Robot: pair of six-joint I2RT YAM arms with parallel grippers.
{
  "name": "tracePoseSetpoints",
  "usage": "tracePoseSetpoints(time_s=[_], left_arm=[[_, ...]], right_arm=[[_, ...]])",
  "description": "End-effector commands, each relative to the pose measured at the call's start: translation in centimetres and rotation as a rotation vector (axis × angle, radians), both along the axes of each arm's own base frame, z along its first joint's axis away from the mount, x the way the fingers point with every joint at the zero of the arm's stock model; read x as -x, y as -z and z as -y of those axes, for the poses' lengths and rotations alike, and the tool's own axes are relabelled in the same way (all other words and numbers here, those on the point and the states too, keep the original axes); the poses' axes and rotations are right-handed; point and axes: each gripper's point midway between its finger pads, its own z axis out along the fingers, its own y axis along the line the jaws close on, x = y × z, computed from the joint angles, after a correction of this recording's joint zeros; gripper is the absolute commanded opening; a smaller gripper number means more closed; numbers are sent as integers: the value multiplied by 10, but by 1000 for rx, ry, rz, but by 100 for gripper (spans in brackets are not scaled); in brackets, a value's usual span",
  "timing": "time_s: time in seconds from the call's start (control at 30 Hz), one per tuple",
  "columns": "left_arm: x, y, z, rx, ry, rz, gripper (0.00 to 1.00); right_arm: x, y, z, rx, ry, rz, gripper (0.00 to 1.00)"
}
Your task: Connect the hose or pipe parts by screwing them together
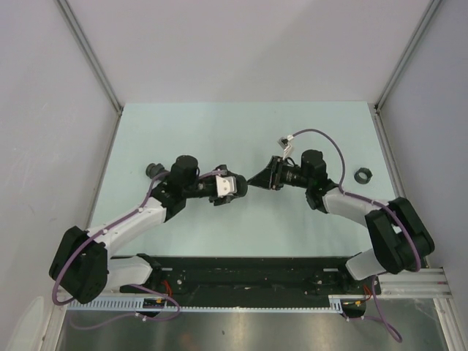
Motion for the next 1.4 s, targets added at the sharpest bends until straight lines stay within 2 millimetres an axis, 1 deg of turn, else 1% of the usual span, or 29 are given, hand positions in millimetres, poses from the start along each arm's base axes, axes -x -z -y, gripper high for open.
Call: tracePoseSetpoints(time_s=[0.0,0.03,0.1,0.13,0.17,0.23,0.27,0.3,0.33,0.37,0.4,0.43,0.5,0.57,0.6,0.63,0.67,0.7,0.73,0.77,0.83,0.9,0.93,1.0,1.03,1.1,1.13,1.27,1.37], left_arm=[[8,-14,8,51,32,1,1],[8,-14,10,42,30,19,0],[4,-13,13,14,0,59,0],[2,-14,13,12,-7,66,0],[1,-15,13,12,-11,69,0],[1,-15,13,11,-16,76,0],[1,-13,12,4,-15,86,0],[-1,-13,11,-4,-27,98,0],[-2,-12,9,-10,-33,109,0],[-2,-13,8,-13,-34,122,0],[-1,-17,8,-6,-31,133,0],[0,-19,8,-1,-25,135,0],[5,-25,10,14,-5,146,0],[9,-27,13,17,15,156,0],[10,-26,14,14,15,157,0],[11,-25,14,10,13,162,0],[14,-26,17,13,21,168,0],[16,-28,18,19,25,173,1],[20,-31,19,35,30,169,0],[23,-32,21,47,38,171,0],[27,-33,23,61,40,157,0],[31,-35,26,68,51,153,0],[32,-34,27,68,57,150,0],[34,-34,29,69,61,147,0],[34,-33,30,68,60,144,0],[31,-30,30,58,49,137,0],[30,-28,31,55,47,132,0],[27,-23,32,45,39,115,0],[26,-19,33,37,38,105,0]], right_arm=[[-16,-15,19,54,141,67,45],[-17,-24,23,52,160,91,46],[-21,-26,30,64,203,88,47],[-24,-34,36,59,236,101,48],[-27,-33,41,72,271,87,50],[-51,-33,67,94,435,65,53],[-57,-35,80,119,497,53,53],[-73,-35,99,160,619,57,54],[-82,-34,115,198,693,58,55],[-94,-37,137,276,767,71,57],[-107,-35,165,350,902,78,58],[-113,-33,181,413,953,81,61],[-128,-28,225,579,1070,83,63],[-134,-20,253,684,1136,62,67],[-143,-13,279,768,1194,48,68],[-142,-5,295,824,1222,14,75],[-144,1,307,864,1243,-10,86],[-148,8,333,918,1291,-41,100],[-146,18,345,959,1299,-84,99],[-147,22,355,980,1309,-106,100],[-145,36,386,1019,1345,-181,100],[-144,46,399,1034,1342,-219,99],[-143,53,410,1050,1341,-249,98],[-143,62,417,1064,1326,-276,98],[-143,70,426,1080,1320,-302,97],[-145,78,428,1076,1293,-325,96],[-142,89,431,1097,1273,-355,97],[-143,101,440,1110,1248,-385,98],[-144,109,436,1091,1200,-395,94]])
